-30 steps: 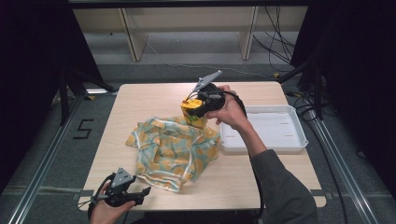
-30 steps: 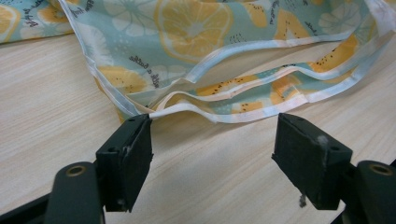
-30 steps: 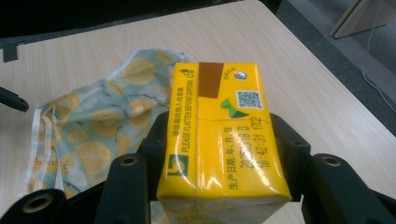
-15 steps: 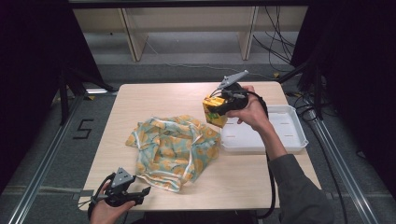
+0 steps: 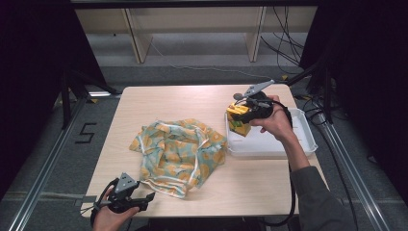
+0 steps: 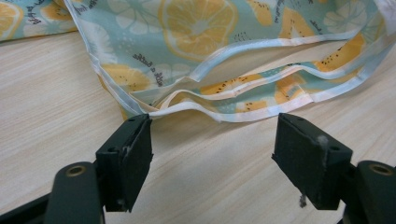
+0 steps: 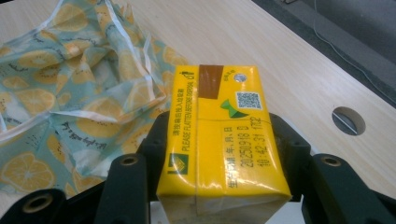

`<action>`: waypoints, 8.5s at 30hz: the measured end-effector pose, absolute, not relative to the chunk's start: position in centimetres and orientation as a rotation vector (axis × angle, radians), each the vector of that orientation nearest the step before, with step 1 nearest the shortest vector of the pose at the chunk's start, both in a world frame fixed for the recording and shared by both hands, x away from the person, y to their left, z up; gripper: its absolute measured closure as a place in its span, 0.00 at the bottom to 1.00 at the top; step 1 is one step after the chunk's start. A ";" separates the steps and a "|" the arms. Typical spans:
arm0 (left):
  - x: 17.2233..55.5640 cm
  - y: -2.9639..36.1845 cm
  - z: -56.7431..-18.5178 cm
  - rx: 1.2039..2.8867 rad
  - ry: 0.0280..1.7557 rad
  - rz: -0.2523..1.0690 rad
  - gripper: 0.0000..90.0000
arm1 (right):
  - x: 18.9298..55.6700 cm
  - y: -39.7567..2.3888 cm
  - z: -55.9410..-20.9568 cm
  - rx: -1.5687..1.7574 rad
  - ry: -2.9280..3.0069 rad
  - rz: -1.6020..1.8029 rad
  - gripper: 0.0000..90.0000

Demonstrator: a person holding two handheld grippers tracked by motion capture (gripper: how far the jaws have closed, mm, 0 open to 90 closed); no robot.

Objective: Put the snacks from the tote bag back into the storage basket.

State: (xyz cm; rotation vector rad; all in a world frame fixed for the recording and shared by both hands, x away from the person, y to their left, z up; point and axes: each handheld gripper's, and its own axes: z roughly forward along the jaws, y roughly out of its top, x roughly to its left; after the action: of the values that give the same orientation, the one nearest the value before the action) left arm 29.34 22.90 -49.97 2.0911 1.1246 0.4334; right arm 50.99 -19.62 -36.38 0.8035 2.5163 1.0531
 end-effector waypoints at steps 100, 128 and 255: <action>29.2 22.7 -50.1 2.099 1.115 0.426 0.31 | 48.8 -23.8 -42.0 0.934 2.480 1.262 0.35; 29.2 22.6 -50.2 2.081 1.134 0.429 0.30 | 43.8 -25.3 -40.3 0.920 2.386 1.258 0.76; 29.2 22.6 -50.2 2.120 1.107 0.440 0.30 | 37.7 -23.1 -45.4 1.065 2.419 1.227 0.27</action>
State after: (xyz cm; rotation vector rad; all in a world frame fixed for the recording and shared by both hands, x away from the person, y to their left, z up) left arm 29.20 22.64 -50.25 2.1205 1.1066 0.4402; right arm 37.71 -23.13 -45.44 1.0652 2.4190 1.2270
